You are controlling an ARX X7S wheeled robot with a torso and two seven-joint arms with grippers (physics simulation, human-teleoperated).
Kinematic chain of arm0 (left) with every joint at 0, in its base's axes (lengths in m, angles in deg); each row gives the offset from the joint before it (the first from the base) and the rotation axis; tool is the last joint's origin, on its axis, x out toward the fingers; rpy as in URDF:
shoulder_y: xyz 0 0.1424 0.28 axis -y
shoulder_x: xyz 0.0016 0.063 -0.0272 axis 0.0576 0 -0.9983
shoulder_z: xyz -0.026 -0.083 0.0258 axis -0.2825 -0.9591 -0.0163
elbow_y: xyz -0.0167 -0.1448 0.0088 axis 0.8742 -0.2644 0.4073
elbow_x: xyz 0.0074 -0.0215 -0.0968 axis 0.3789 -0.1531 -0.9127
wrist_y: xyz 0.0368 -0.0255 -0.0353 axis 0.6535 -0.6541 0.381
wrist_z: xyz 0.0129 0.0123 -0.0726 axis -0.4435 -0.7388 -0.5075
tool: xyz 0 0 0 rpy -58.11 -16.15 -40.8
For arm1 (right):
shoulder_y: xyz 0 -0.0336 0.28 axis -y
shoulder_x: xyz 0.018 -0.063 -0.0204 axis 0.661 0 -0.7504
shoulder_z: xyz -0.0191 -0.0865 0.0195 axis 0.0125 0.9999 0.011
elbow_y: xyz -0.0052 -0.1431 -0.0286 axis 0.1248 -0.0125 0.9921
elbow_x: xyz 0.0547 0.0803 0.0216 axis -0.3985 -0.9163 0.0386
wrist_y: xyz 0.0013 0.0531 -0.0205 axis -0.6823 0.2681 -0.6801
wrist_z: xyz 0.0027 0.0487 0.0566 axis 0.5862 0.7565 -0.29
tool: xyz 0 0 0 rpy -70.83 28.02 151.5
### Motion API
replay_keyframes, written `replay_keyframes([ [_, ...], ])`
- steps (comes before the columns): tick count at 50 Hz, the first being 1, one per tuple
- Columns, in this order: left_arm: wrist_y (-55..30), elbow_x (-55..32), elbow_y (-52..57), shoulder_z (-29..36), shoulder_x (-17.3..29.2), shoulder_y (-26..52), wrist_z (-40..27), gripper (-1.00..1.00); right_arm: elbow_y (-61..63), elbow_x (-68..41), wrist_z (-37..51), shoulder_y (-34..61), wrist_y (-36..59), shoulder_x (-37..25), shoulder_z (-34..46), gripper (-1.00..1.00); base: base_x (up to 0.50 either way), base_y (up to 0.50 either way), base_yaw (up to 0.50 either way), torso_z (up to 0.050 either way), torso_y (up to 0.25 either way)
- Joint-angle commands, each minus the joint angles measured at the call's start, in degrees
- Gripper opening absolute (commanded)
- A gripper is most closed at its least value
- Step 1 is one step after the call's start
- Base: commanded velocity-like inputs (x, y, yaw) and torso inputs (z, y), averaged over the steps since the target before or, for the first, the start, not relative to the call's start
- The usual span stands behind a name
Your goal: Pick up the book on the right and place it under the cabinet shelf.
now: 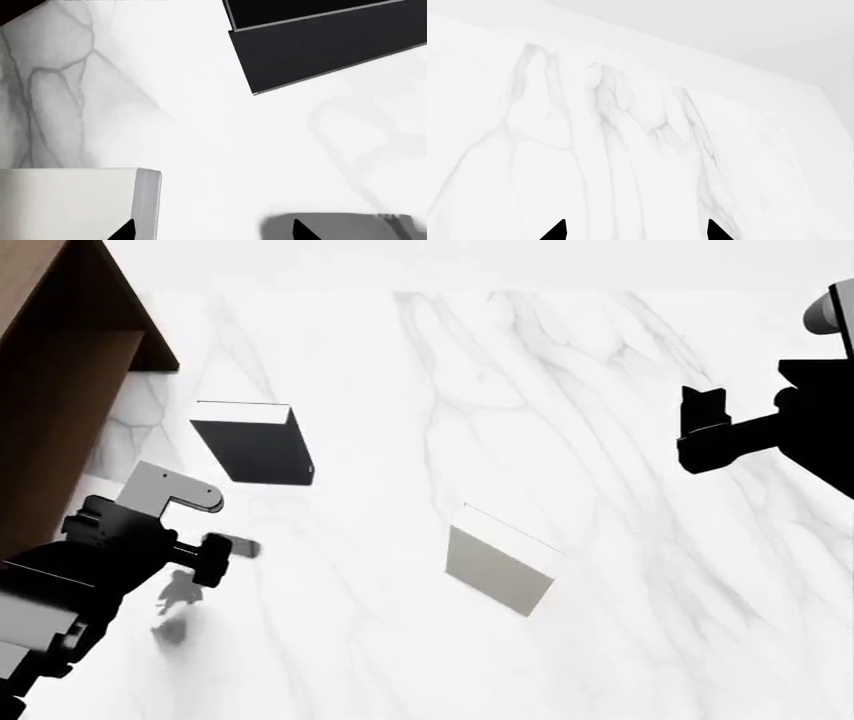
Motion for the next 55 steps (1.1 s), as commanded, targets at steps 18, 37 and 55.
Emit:
replay_keyframes([
  [18,-2.2,11.9,0.8,2.3,1.3,-3.3,-6.2,1.0,0.6,-0.6,0.2,-0.2,-0.3,-0.8,-0.5,1.0,0.0,0.0,0.0,0.0,-0.005],
  [37,-2.6,10.5,6.4,2.5,1.3,-5.1,-5.4,1.0,0.8,-1.1,0.6,-0.1,-0.1,-1.1,-0.9,1.0,0.0,0.0,0.0,0.0,-0.002],
  [55,-3.8,8.8,12.7,2.0,2.2,-6.8,-5.5,1.0,0.6,-1.1,0.5,1.1,0.5,-0.7,-0.9,1.0,0.0,0.0,0.0,0.0,-0.001],
])
